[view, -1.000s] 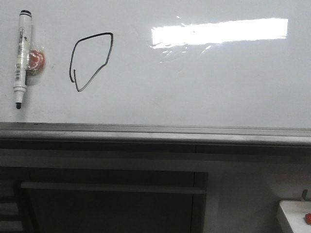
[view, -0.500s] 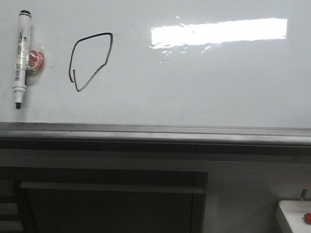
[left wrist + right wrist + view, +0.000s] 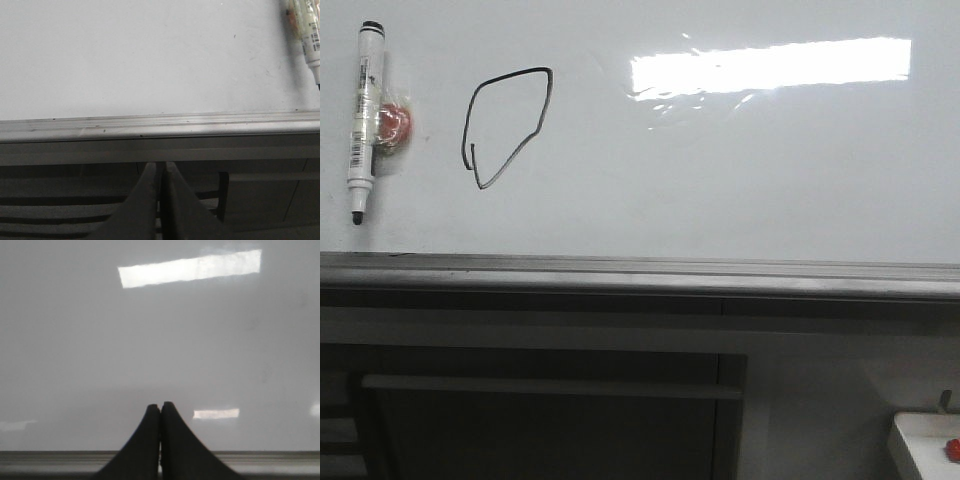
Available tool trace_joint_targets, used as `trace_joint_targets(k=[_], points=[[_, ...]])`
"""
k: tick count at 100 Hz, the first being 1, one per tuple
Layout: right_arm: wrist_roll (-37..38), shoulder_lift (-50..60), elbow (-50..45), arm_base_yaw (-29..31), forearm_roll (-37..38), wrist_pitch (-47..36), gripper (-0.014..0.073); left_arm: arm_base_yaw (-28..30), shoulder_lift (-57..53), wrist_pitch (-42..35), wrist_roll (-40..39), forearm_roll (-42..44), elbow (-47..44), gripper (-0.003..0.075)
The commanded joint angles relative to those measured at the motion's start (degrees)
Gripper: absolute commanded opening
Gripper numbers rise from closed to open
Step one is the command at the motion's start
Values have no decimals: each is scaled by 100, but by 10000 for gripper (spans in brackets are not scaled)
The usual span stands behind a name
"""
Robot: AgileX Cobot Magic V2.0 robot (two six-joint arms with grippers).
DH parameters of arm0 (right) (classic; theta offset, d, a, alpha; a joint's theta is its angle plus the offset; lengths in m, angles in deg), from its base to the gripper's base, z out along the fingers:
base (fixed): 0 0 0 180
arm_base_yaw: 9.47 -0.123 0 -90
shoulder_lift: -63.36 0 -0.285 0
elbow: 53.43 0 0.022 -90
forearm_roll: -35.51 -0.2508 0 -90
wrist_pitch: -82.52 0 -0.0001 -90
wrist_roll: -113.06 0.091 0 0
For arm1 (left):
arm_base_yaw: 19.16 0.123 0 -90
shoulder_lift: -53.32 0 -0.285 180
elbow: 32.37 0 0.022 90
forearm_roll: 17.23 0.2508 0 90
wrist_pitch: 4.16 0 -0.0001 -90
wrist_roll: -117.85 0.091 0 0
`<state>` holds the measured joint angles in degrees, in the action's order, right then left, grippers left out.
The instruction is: Write number 0 on whiteboard
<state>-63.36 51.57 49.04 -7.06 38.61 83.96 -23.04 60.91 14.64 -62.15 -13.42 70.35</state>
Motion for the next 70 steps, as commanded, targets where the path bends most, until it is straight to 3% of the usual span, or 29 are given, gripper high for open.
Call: trace_joint_targets(k=[1, 36, 70], points=[[11, 505, -213, 44, -84, -384, -50, -6, -166, -423, 0, -2, -56, -20], [11, 578, -190, 56, -169, 1593, -50, -6, -155, -436, 0, -13, -56, -20], [11, 578, -190, 56, -169, 1571, -50, -6, -155, -436, 0, -13, -56, -20]])
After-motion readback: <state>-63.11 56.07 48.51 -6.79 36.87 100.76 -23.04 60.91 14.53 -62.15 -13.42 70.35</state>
